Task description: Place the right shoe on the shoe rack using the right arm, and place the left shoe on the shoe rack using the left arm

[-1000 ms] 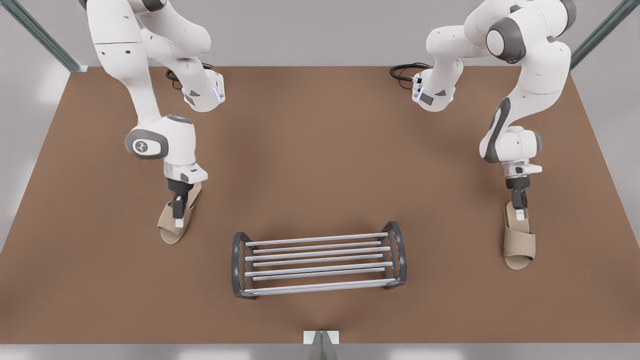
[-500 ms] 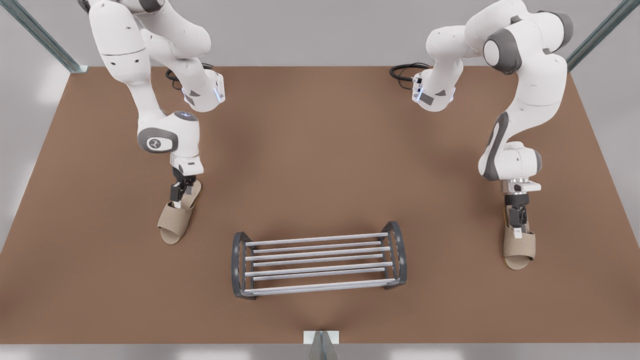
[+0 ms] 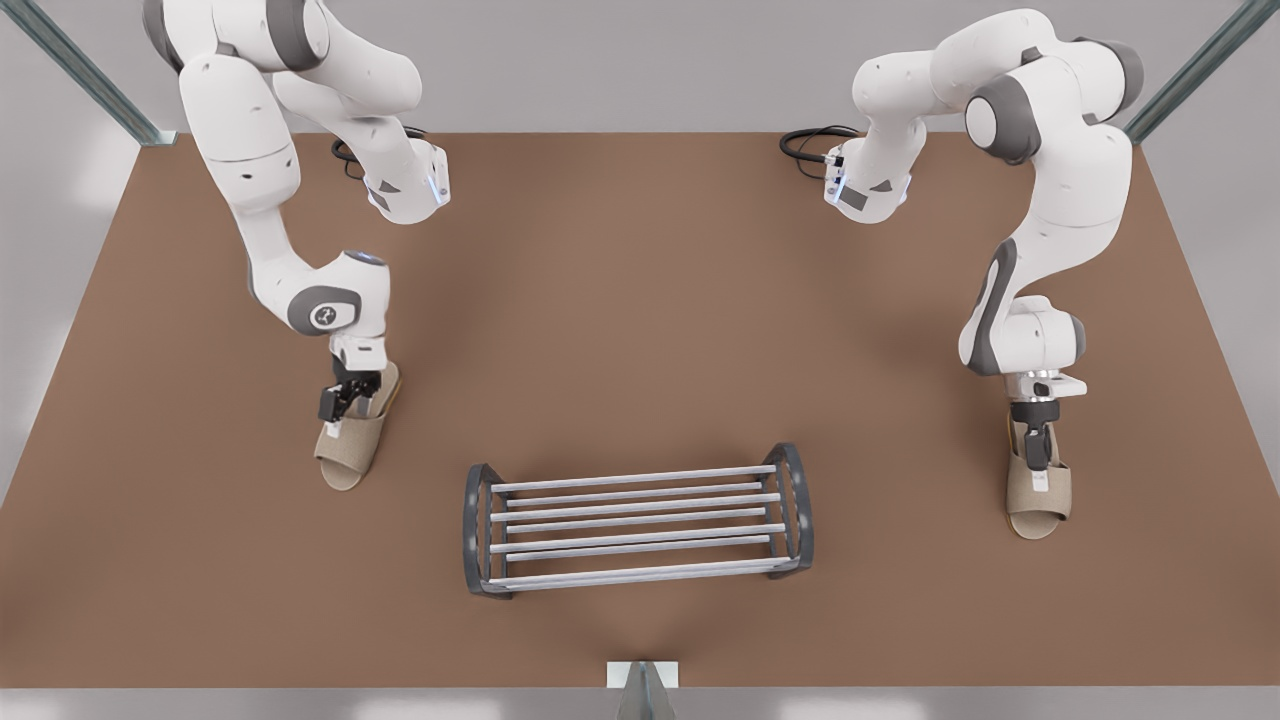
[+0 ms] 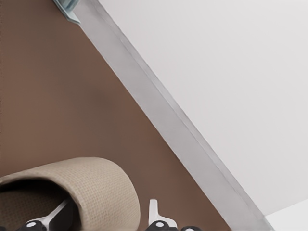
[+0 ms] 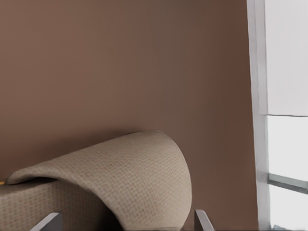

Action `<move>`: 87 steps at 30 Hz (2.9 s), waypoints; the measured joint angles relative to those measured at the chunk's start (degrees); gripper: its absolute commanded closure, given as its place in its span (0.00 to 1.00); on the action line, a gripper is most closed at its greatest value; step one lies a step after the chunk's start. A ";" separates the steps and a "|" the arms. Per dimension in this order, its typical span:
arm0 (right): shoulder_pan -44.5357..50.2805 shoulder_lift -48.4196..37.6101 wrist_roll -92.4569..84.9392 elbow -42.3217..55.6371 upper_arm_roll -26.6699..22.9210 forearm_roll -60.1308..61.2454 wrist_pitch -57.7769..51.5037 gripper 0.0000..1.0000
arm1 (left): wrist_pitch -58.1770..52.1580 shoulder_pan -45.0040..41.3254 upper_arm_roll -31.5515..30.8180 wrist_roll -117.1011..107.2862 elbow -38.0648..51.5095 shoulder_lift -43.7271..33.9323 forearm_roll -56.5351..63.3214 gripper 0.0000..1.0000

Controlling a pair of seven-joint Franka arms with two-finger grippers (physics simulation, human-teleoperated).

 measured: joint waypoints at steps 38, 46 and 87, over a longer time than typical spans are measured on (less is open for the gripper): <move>-0.78 6.81 27.98 24.38 -0.26 -24.24 -6.85 0.79 | 2.27 1.43 -1.57 -3.87 3.11 -0.99 -2.04 0.53; -0.34 1.28 27.01 39.83 -5.82 -23.98 14.57 0.79 | 3.45 0.91 -1.58 -4.21 3.34 -6.61 -2.48 0.70; 4.36 1.49 10.42 52.00 -3.65 -23.87 35.53 0.79 | 57.39 -38.79 -16.26 -48.86 50.54 5.22 8.90 0.72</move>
